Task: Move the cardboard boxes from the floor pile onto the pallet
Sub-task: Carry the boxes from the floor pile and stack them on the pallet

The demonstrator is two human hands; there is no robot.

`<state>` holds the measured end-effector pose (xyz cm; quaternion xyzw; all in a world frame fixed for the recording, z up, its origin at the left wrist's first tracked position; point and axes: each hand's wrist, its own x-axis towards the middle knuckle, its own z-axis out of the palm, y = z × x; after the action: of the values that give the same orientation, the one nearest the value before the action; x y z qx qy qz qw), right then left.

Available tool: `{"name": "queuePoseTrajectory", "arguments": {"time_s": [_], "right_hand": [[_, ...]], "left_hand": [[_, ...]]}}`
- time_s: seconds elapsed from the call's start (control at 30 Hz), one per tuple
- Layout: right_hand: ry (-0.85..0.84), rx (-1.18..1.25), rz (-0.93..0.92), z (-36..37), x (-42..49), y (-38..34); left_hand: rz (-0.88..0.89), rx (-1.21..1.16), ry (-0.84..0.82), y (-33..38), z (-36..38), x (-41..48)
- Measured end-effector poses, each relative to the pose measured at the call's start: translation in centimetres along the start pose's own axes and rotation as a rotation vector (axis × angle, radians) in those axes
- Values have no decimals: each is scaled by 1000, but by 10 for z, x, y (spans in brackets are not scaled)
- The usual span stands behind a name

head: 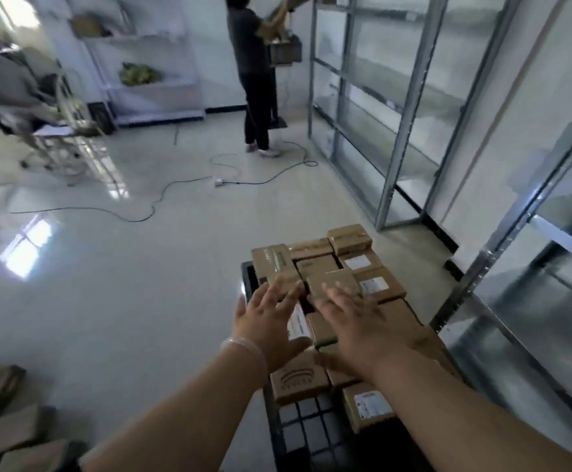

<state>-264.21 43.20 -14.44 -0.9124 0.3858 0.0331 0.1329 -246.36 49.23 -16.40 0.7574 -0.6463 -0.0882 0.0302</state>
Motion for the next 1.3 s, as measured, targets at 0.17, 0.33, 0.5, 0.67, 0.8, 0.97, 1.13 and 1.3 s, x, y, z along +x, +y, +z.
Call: {"name": "queuePoseTrajectory", "arguments": {"time_s": [0.17, 0.33, 0.5, 0.67, 0.8, 0.97, 1.13, 1.3], "right_hand": [[-5, -96, -194, -13, 18, -101], [-19, -127, -335, 3, 43, -207], [-67, -134, -441, 30, 75, -328], [-99, -137, -551, 54, 112, -441], [-142, -191, -636, 70, 129, -497], [-159, -256, -716, 75, 166, -539], [-194, -284, -748, 81, 220, -554], [-213, -285, -799, 77, 300, -559]], "left_hand": [[-205, -53, 95, -82, -35, -73], [-332, -83, 139, -170, -47, -140], [-437, -77, 134, -281, -58, -204], [-562, -71, 154, -383, -64, -254], [-644, -89, 125, -431, -58, -281], [-742, -138, 120, -476, -54, -290], [-796, -169, 114, -508, -54, -267], [-875, -174, 114, -553, -69, -214]]}}
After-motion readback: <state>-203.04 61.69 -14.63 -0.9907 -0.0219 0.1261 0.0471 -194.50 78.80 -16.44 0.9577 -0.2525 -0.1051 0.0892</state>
